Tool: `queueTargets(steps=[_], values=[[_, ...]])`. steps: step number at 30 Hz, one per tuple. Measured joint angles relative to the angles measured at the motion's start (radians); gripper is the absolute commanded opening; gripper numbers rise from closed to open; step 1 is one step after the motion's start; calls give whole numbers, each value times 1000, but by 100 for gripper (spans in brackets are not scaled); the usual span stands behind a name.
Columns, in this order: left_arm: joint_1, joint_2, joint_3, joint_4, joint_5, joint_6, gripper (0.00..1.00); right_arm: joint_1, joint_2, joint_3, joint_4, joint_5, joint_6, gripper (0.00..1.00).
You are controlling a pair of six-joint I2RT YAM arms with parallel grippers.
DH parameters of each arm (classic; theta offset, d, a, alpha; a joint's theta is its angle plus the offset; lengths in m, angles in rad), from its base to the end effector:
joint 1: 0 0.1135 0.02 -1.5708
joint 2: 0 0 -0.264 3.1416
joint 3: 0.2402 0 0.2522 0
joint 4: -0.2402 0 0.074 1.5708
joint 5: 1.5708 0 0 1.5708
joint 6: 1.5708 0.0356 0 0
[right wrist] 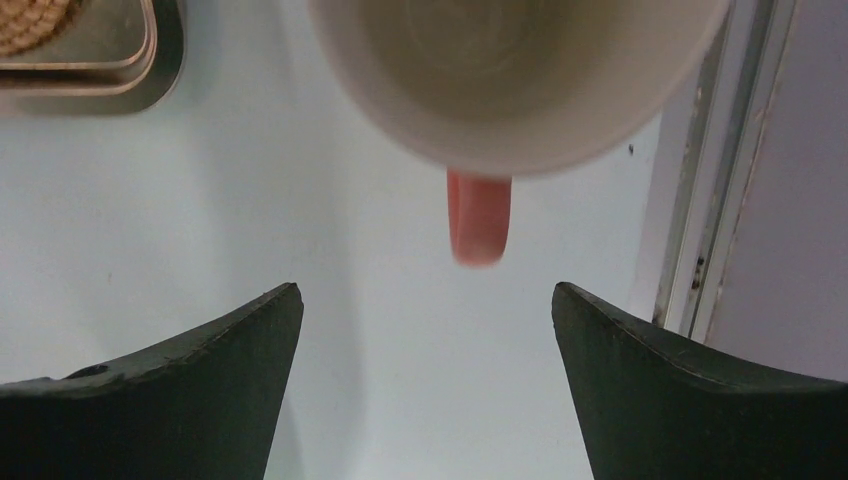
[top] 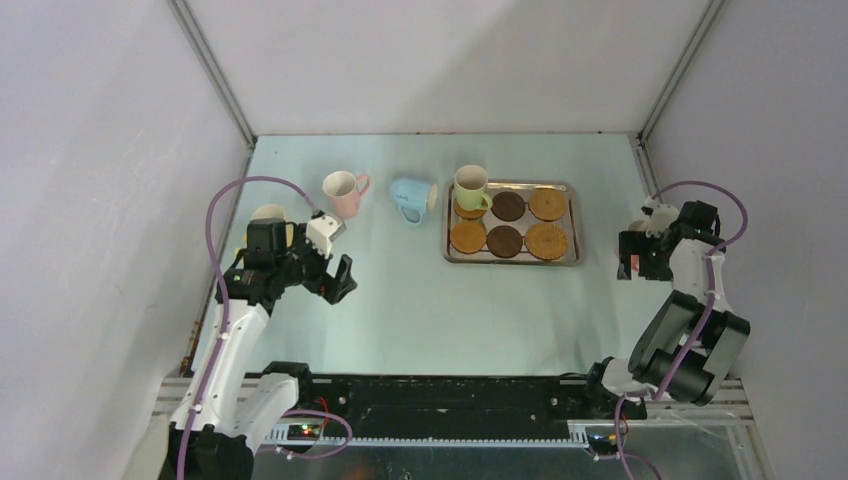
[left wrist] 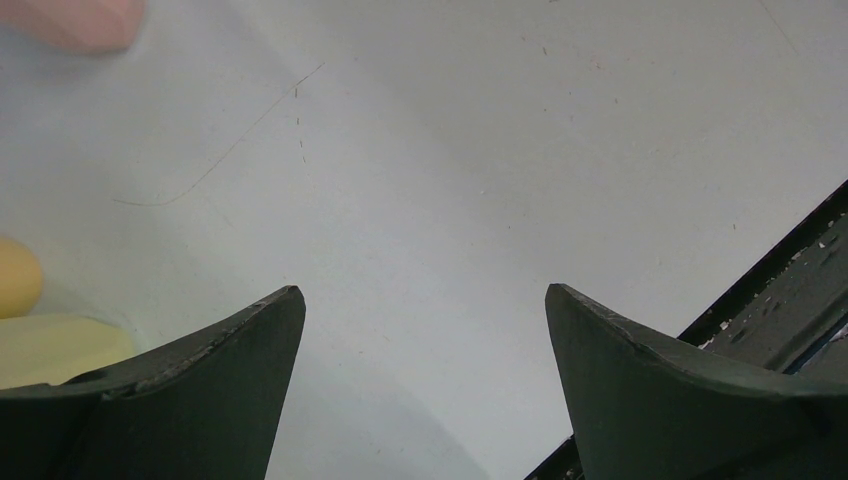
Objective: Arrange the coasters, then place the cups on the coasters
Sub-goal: Pick up the cup at the center of the board, then place the cup on the coaster.
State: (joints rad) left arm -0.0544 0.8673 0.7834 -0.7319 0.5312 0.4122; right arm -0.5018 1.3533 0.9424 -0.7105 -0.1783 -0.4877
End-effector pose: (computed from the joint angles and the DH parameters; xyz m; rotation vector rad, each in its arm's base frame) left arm 0.1689 -0.0273 0.2778 0.7651 2.1577 -0.4487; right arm 0.2300 -0.1190 0.2302 -0.0356 2.6626 -0.0795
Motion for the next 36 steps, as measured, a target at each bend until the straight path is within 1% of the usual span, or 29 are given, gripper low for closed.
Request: queueTargets(steps=[2, 3, 4, 5, 6, 7, 8, 9, 10, 11, 12, 16, 19, 21, 23, 24, 27, 29, 31, 35, 36], values=[[0, -2, 0, -2, 0, 0, 98, -2, 39, 0, 47, -12, 0, 94], [0, -3, 0, -4, 0, 0, 98, -2, 59, 0, 67, -16, 1, 88], [0, -5, 0, -4, 0, 0, 98, -2, 81, 0, 88, -22, 4, 85], [0, -6, 0, -4, 0, 0, 98, -3, 104, 1, 106, -27, 8, 77], [0, -6, 0, -4, 0, 0, 98, -5, 128, 4, 121, -34, 15, 65], [0, -6, 0, -4, 0, 0, 98, -7, 150, 6, 134, -41, 21, 57], [1, -6, 0, -5, 0, 0, 98, -9, 165, 10, 146, -48, 23, 36], [1, -6, 0, -5, 0, 0, 98, -11, 179, 12, 159, -55, 33, 25], [1, -6, 0, -5, 0, 0, 98, -13, 187, 14, 170, -56, 39, 6], [1, -6, 0, -5, 0, 0, 98, -14, 188, 16, 177, -64, 48, 2], [1, -6, 0, -5, 0, 0, 98, -16, 188, 17, 184, -65, 47, 0], [3, -8, 0, -6, 0, 0, 98, -14, 173, 21, 178, -73, 60, 0], [3, -10, 0, -7, 0, 0, 98, 17, 97, 21, 134, -54, 49, 0], [3, -10, 0, -8, 0, 0, 98, 81, 3, 29, 89, -28, 41, 0], [3, -10, 0, -10, 0, 0, 98, 183, -79, 72, 31, -5, 45, 0], [3, -10, 0, -11, 0, 0, 98, 227, -100, 97, 13, -3, 48, 0], [3, -10, 0, -11, 1, 0, 99, 437, -113, 256, -50, 27, 78, 0], [3, -10, 0, -11, 1, 0, 98, 546, -65, 380, -73, 29, 105, 0], [4, -10, 0, -11, 4, 0, 98, 628, 37, 541, -92, 20, 141, 0], [5, -11, 0, -12, 5, 0, 98, 696, 343, 871, -111, 19, 201, 0], [5, -11, 0, -12, 5, 0, 98, 713, 395, 913, -108, 24, 207, 0]])
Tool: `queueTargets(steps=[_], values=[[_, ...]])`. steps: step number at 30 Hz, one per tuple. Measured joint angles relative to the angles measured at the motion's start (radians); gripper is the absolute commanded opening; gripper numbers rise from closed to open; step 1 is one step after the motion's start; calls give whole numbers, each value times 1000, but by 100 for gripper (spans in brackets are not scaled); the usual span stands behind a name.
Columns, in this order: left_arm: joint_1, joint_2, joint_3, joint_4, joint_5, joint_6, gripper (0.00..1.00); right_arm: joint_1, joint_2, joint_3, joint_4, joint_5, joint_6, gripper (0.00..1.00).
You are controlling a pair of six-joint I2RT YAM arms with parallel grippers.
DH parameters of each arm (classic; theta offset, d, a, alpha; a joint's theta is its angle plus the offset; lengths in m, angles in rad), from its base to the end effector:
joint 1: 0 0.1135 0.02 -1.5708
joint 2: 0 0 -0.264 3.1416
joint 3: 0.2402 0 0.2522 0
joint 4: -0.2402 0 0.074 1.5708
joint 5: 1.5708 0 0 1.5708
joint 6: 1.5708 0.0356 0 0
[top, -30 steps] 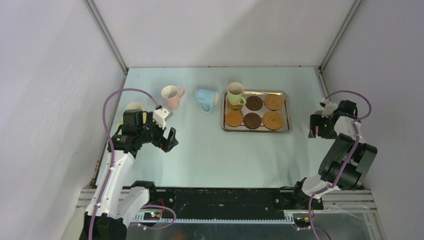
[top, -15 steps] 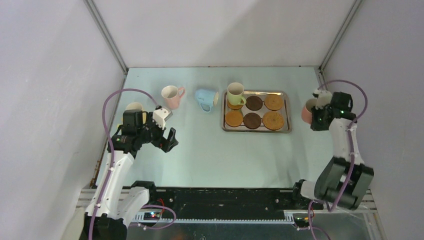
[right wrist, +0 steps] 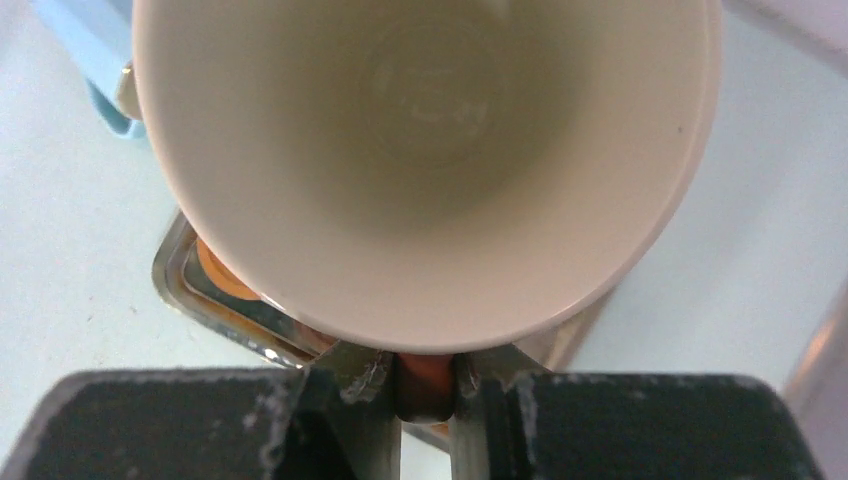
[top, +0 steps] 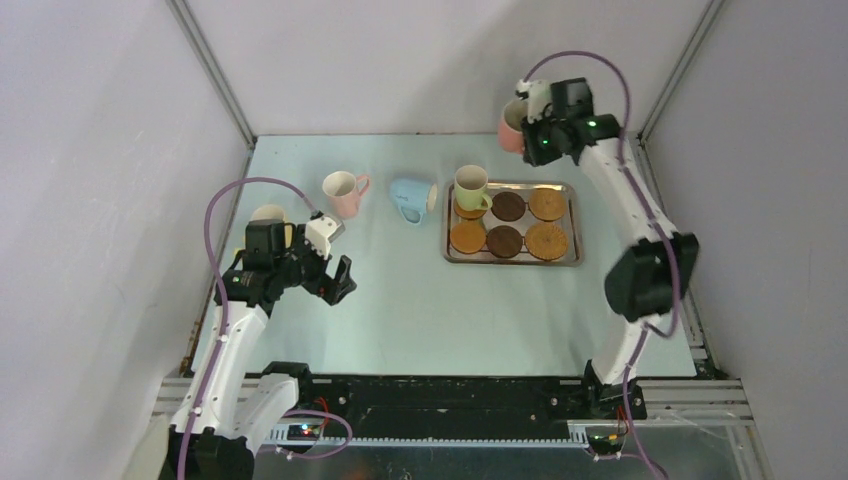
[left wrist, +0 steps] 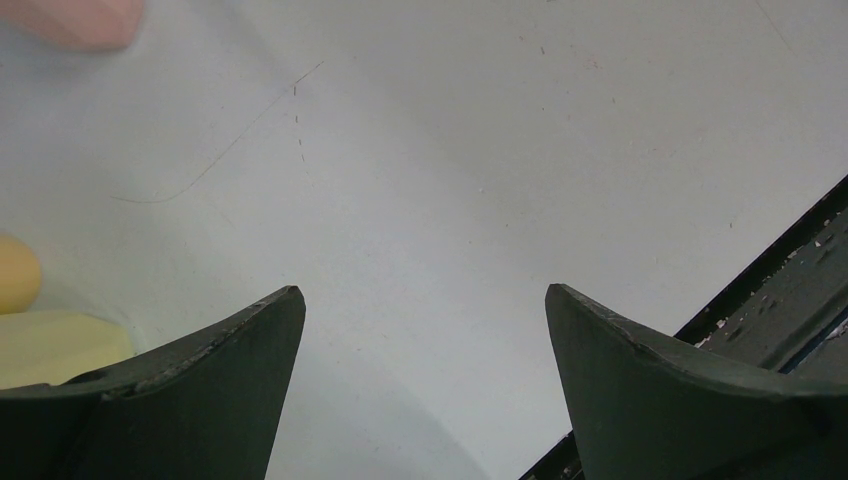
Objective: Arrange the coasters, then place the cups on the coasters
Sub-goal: Place the cup on the coaster.
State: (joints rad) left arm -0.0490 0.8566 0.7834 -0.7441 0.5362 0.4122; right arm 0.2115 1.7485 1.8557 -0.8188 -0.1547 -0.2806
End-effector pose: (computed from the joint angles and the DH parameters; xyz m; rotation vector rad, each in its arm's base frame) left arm 0.1662 -0.0264 0.2786 0.7608 2.1585 -0.4522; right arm 0.3767 0.0865 0.3879 -0.6324 2.1864 0.1402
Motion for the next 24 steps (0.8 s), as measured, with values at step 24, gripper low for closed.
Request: queueTargets(steps=[24], values=[[4, -2, 0, 1, -2, 7, 98, 22, 299, -61, 0, 68, 45, 0]])
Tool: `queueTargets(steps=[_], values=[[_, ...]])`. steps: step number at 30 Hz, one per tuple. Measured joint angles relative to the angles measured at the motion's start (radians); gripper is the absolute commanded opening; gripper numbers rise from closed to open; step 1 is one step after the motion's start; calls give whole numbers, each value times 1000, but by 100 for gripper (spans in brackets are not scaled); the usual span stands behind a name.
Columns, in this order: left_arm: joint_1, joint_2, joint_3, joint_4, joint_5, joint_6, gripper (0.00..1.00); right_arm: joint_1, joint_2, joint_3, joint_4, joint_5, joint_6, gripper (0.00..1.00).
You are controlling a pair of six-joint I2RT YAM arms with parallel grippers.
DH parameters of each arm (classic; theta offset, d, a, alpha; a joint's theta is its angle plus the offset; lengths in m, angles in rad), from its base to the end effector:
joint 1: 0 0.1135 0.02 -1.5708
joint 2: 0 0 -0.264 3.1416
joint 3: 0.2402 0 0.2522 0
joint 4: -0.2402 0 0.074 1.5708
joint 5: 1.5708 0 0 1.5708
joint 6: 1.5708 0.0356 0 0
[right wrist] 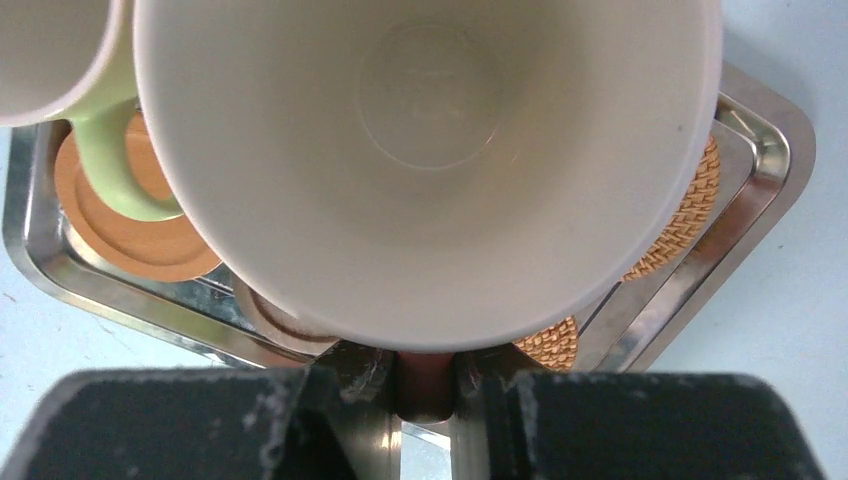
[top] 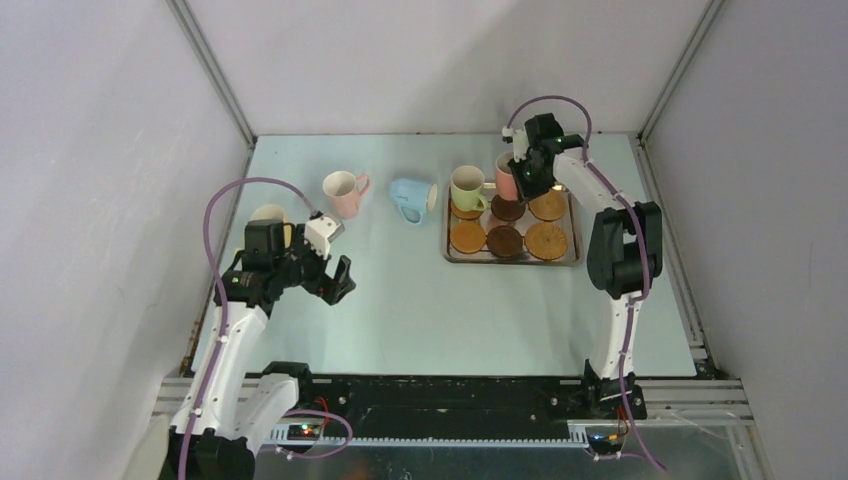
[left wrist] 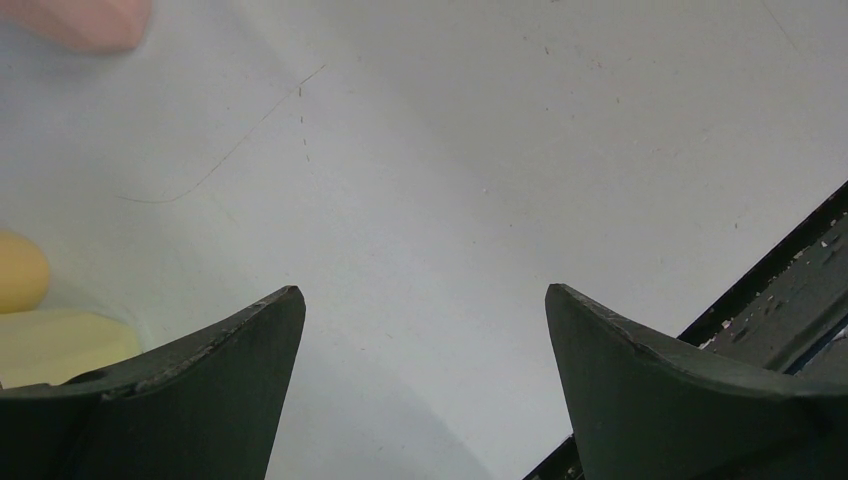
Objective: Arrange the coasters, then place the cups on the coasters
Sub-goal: Place the cup on the coaster.
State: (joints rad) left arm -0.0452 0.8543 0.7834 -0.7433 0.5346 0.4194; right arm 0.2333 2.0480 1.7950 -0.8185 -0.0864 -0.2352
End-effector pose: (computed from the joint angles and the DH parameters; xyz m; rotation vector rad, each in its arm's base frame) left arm 0.1660 -0.0257 0.2790 0.7637 2.1540 -0.4434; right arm 0.4331 0.1061 0.2487 -0.6411 2.5612 0.1135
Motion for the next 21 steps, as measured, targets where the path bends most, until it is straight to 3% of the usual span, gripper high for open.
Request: queueTargets(steps=[21], values=[[3, -5, 0, 0, 0, 0, 99, -34, 89, 3, 43, -58, 34, 0]])
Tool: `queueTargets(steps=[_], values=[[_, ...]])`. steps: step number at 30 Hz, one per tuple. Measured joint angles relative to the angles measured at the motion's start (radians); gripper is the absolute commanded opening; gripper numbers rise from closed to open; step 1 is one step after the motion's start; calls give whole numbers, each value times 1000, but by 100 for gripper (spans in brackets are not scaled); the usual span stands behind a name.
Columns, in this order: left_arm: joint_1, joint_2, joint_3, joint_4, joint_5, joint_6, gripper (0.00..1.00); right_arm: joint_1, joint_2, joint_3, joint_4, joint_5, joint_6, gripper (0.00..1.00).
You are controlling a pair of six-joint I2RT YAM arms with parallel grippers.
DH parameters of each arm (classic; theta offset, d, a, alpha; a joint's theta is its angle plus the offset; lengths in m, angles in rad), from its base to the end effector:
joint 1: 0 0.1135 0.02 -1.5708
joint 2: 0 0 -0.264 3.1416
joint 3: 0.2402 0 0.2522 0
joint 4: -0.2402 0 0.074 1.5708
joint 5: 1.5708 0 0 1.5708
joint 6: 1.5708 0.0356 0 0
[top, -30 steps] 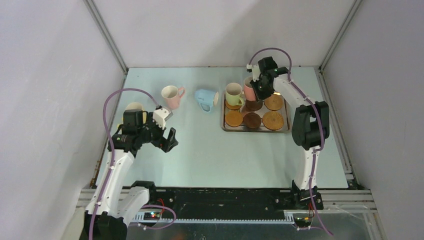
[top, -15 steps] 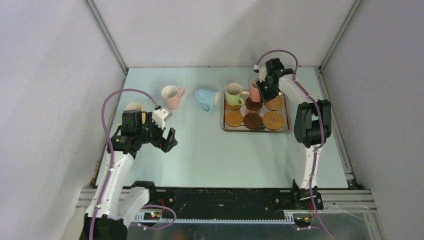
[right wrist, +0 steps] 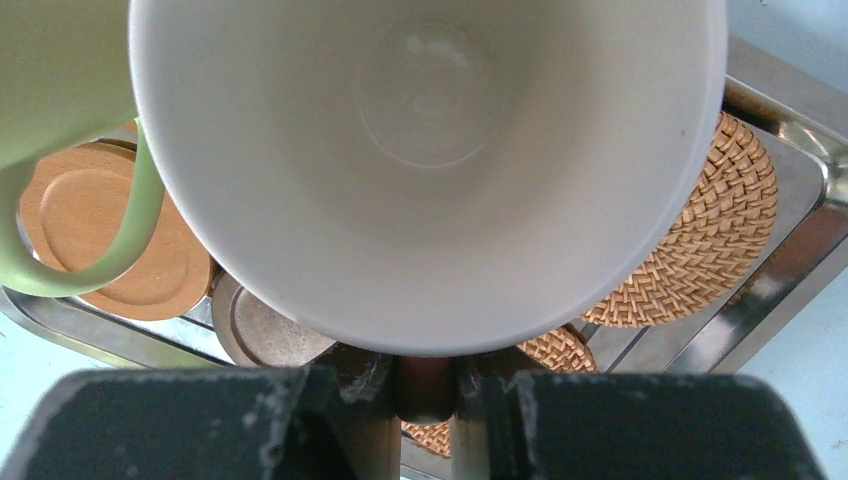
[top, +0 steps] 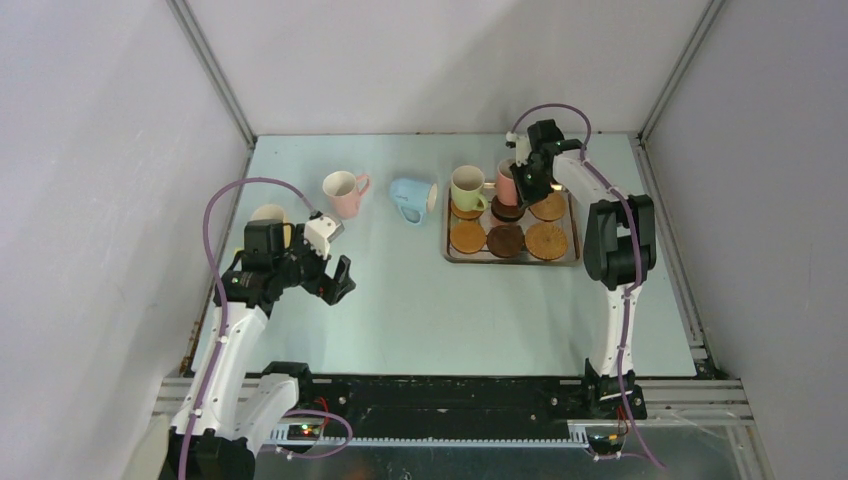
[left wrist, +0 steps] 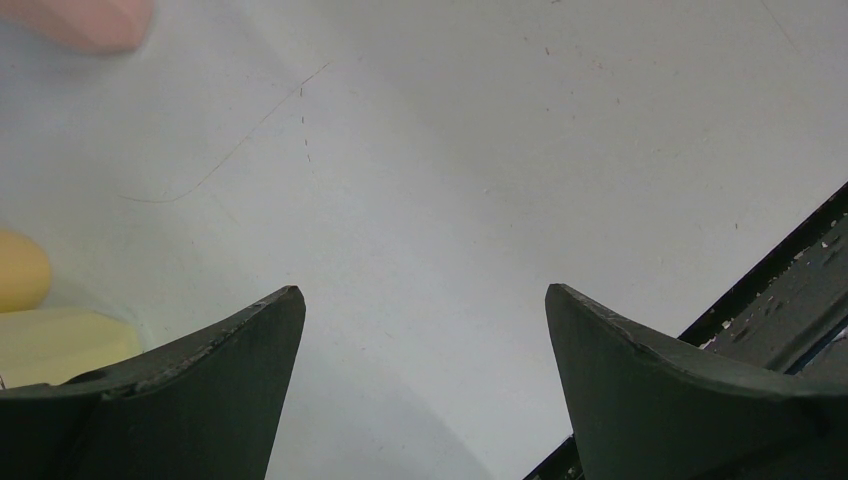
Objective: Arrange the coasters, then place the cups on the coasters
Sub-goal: Place the cup on the coaster.
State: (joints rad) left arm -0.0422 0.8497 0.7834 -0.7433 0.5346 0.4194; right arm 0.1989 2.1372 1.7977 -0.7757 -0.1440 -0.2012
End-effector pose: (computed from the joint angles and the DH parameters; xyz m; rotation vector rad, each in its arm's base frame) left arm 0.1654 -0.0251 0.2797 0.7606 2.1506 -0.4399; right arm 0.4506 0.0960 0.2132 -0.5764 2.6174 0.1925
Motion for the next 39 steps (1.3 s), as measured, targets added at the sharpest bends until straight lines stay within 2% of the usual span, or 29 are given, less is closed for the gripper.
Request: queueTargets(steps=[20, 39], values=[[2, 0, 0, 0, 1, 0, 98, 20, -2, -1, -11, -12, -55, 0], [5, 0, 0, -1, 4, 2, 98, 47, -58, -42, -94, -4, -114, 0]])
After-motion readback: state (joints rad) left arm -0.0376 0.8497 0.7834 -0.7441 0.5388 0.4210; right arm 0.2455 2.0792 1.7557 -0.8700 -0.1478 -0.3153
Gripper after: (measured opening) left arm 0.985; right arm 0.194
